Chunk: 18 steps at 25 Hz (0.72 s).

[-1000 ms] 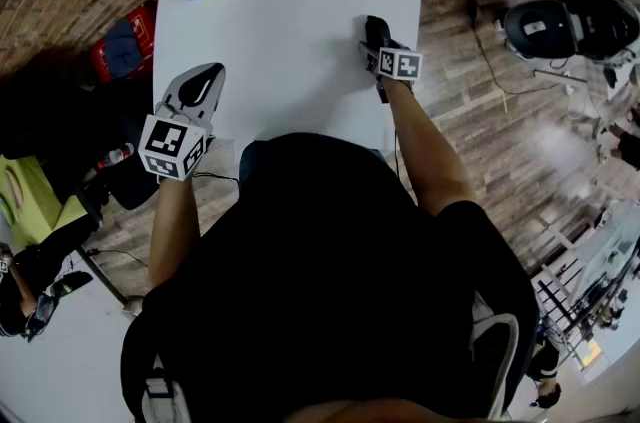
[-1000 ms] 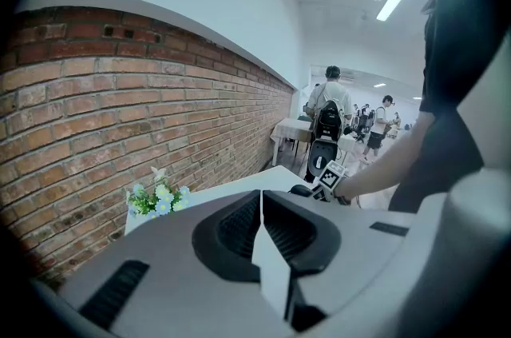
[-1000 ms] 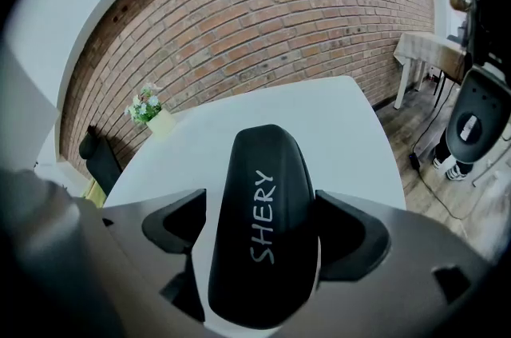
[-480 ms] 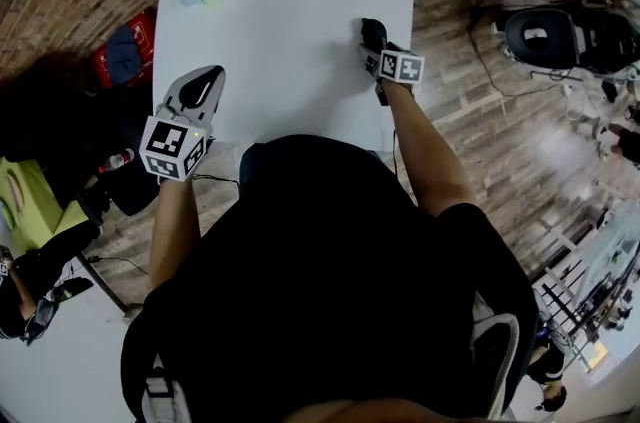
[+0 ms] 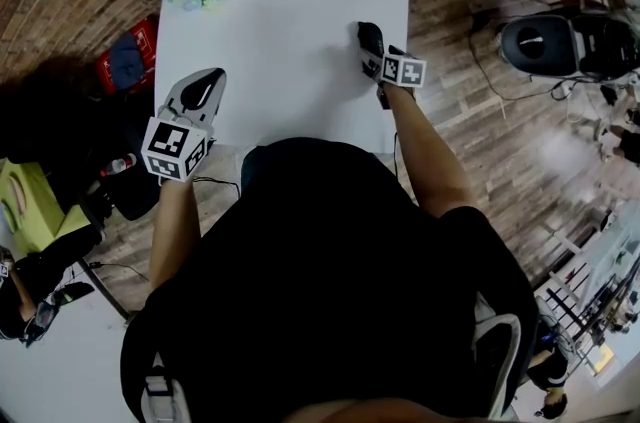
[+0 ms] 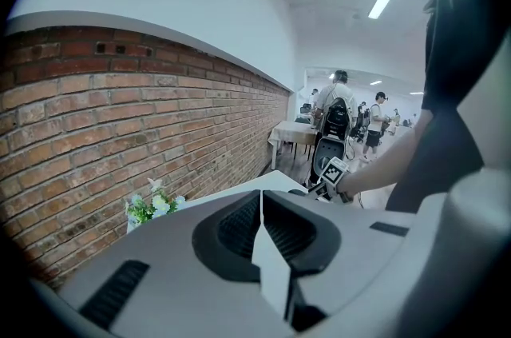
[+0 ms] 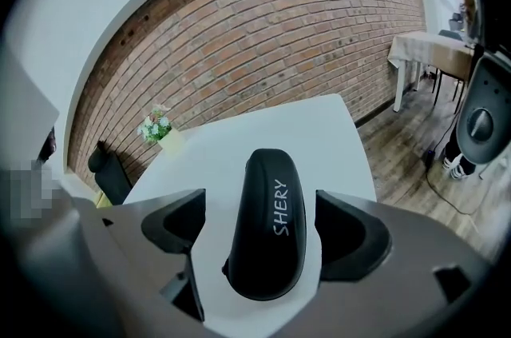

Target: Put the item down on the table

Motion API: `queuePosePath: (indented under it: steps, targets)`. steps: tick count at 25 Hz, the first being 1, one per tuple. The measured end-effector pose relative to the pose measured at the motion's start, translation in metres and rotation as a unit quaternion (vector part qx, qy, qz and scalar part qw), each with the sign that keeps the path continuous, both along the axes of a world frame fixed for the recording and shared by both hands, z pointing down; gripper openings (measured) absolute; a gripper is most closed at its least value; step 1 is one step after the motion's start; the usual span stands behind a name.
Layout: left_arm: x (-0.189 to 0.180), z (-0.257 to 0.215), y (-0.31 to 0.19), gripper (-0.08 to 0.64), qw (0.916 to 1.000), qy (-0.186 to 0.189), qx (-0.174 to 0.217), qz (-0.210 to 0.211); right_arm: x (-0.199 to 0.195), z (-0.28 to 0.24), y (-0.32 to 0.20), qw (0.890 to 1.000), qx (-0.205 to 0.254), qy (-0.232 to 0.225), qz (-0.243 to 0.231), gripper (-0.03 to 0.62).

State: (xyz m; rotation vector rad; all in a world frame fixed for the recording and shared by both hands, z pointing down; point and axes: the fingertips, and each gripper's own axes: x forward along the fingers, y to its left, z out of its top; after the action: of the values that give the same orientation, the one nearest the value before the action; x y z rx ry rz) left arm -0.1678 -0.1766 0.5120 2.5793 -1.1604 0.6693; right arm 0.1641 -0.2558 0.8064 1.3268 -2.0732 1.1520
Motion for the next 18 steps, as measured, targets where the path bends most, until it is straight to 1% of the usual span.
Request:
queuePosePath:
  steps: [11,18]
  targets:
    - [0.014,-0.007,0.005,0.017,0.9999,0.005,0.012,0.007,0.008,-0.046,0.005,0.999,0.047,-0.011,-0.008,0.4]
    - [0.022,-0.013,0.007,0.017,0.9996,0.003,0.02,0.018,0.01,-0.078,0.007,0.997,0.071,-0.008,-0.019,0.399]
